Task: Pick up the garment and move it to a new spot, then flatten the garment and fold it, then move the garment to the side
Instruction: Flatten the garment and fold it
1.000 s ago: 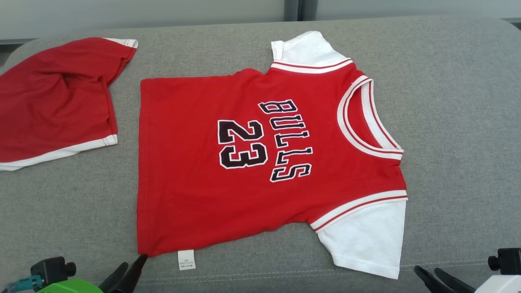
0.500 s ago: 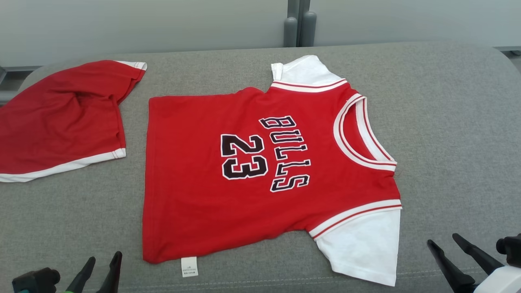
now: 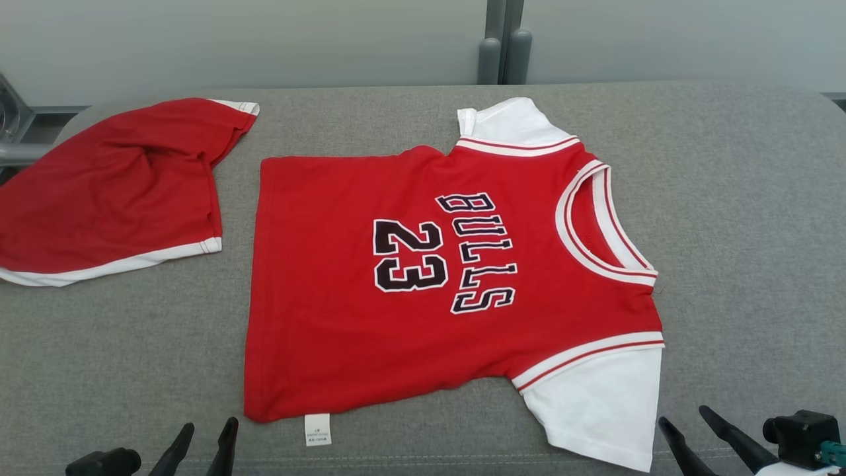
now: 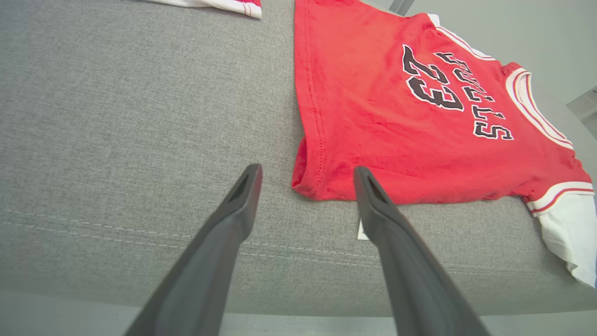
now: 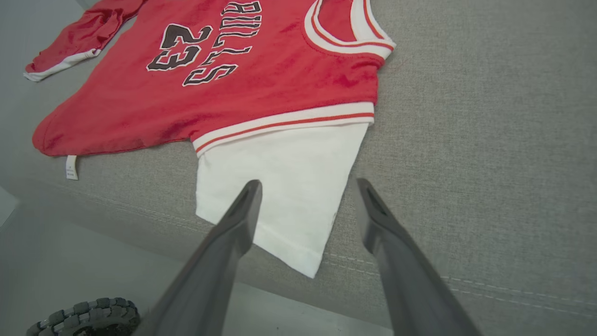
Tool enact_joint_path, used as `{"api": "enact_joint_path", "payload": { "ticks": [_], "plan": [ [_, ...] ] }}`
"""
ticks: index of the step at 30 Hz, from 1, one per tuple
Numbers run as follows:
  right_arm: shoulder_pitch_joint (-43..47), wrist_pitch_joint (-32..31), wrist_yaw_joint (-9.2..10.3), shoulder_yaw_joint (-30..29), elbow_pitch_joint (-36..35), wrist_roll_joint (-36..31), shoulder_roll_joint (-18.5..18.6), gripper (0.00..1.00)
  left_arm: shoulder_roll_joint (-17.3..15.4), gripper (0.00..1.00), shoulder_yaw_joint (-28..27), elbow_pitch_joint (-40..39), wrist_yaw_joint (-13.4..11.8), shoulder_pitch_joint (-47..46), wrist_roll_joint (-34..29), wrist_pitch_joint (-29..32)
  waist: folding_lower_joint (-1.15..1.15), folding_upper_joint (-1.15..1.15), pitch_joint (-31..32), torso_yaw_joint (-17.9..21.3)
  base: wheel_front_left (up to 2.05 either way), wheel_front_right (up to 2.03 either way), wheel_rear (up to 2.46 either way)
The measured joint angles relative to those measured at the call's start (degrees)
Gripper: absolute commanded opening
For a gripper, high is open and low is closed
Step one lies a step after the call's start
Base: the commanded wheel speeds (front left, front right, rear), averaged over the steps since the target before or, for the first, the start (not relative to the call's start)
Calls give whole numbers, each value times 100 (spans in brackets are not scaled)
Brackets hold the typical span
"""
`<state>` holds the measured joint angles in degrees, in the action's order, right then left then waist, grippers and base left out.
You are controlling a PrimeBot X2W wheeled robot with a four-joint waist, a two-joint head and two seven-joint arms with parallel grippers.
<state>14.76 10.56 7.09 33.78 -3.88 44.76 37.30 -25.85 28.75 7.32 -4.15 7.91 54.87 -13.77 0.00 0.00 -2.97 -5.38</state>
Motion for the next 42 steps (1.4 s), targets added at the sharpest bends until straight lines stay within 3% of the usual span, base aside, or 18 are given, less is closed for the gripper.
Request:
{"api": "enact_joint_path", "payload": {
  "ticks": [30, 31, 32, 33, 34, 35, 37, 42],
  "plan": [
    [-661, -405, -67, 542, 1884, -78, -1284, 99, 343, 100, -279, -137, 11, -107, -474, -47, 0, 0, -563, -103, 0, 0, 0],
    [-673, -405, -69, 539, 1928, -78, -1314, 87, 361, 100, -272, -125, 11, -107, -474, -47, 0, 0, -565, -100, 0, 0, 0],
    [-694, -405, -70, 543, 1973, -78, -1346, 48, 376, 100, -259, -104, 32, -107, -474, -47, 0, 0, -567, -95, 0, 0, 0],
    [-720, -405, -71, 546, 2018, -78, -1362, 45, 381, 100, -240, -83, 73, -109, -474, -47, 0, 0, -569, -88, 0, 0, 0],
    [-741, -405, -88, 544, 2060, -78, -1365, 33, 396, 100, -227, -60, 122, -116, -471, -47, 0, 0, -569, -81, 0, 0, 0],
    [-764, -405, -107, 542, 2107, -78, -1362, 13, 406, 100, -205, -42, 164, -125, -471, -47, 0, 0, -569, -73, 0, 0, 0],
    [-839, -408, -155, 547, 2231, -78, -1367, 0, 439, 100, -157, 75, 236, -165, -428, -38, 0, 0, -569, -46, 0, 0, 0],
    [-951, -408, -265, 593, 2360, -78, -1406, 0, 461, 100, -114, 344, 325, -227, -259, 20, 0, 0, -565, 9, 0, 0, 0]
  ]
}}
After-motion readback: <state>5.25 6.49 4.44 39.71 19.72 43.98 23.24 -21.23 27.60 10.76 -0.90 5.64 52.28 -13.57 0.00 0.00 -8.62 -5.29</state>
